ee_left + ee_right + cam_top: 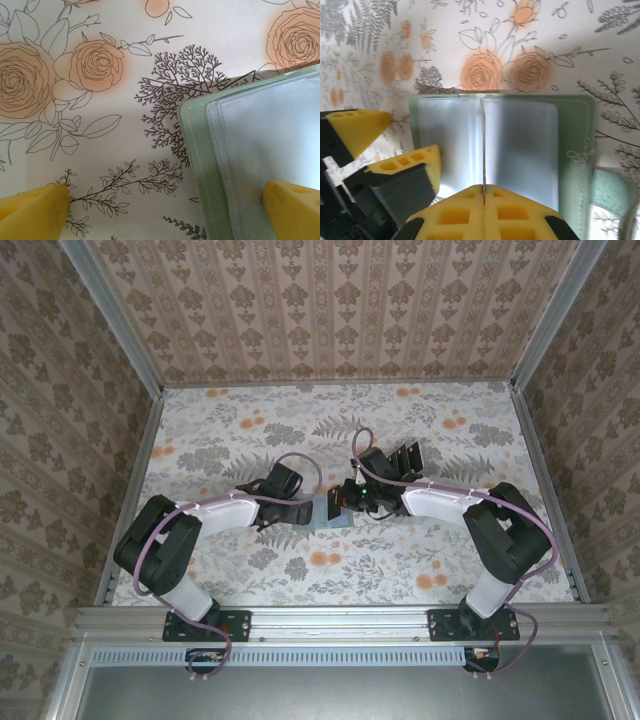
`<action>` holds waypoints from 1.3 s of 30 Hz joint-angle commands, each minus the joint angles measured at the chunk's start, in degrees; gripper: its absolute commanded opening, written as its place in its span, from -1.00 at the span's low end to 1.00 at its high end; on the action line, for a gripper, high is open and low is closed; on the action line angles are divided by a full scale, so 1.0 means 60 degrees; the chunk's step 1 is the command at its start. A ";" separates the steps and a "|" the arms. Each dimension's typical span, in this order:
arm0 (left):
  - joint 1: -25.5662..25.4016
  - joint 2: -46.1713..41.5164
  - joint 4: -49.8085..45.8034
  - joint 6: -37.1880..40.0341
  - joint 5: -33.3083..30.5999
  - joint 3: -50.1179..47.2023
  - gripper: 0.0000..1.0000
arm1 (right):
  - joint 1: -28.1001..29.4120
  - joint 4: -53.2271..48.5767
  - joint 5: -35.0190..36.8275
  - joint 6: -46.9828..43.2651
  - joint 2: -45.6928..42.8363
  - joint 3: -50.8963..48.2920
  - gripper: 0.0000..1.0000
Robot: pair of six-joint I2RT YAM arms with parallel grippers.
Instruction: Put the credit cards into the card holder
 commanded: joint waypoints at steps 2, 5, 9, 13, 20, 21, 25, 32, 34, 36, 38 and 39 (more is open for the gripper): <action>-0.0006 0.0116 -0.0593 -0.0095 -0.0374 -0.0252 1.00 | 0.0014 0.1565 -0.0822 0.0435 -0.0147 -0.0339 -1.00; -0.0006 0.0110 -0.0622 -0.0078 -0.0397 -0.0270 1.00 | 0.0013 0.2069 -0.1019 0.0451 0.0009 -0.0462 -1.00; -0.0006 0.0077 -0.0620 -0.0052 -0.0401 -0.0269 1.00 | -0.0029 0.2508 -0.1135 0.0365 0.0177 -0.0648 -1.00; -0.0006 0.0090 -0.0635 -0.0043 -0.0402 -0.0260 1.00 | -0.0183 0.3008 -0.1257 0.0299 0.0238 -0.0975 -1.00; -0.0006 0.0103 -0.0696 -0.0028 -0.0437 -0.0241 1.00 | -0.0381 0.3663 -0.1507 0.0186 0.0412 -0.1434 -1.00; 0.0001 0.0112 -0.0706 -0.0023 -0.0433 -0.0236 1.00 | -0.0395 0.3721 -0.1526 0.0188 0.0438 -0.1481 -1.00; -0.0013 0.0112 -0.0733 -0.0010 -0.0470 -0.0240 1.00 | -0.0410 0.3915 -0.1544 0.0181 0.0579 -0.1632 -1.00; -0.0013 0.0137 -0.0740 -0.0011 -0.0485 -0.0222 1.00 | -0.0440 0.4239 -0.1638 0.0272 0.0836 -0.1766 -1.00; -0.0021 0.0143 -0.0754 -0.0026 -0.0471 -0.0206 1.00 | -0.0440 0.4353 -0.1658 0.0316 0.0910 -0.1768 -1.00; -0.0035 0.0171 -0.0744 -0.0023 -0.0467 -0.0186 1.00 | -0.0451 0.4426 -0.1683 0.0364 0.0976 -0.1768 -1.00; -0.0035 0.0168 -0.0766 -0.0026 -0.0475 -0.0180 1.00 | -0.0455 0.4501 -0.1705 0.0407 0.1044 -0.1768 -1.00; -0.0035 0.0162 -0.0770 -0.0027 -0.0485 -0.0168 1.00 | -0.0455 0.4543 -0.1736 0.0436 0.1068 -0.1768 -1.00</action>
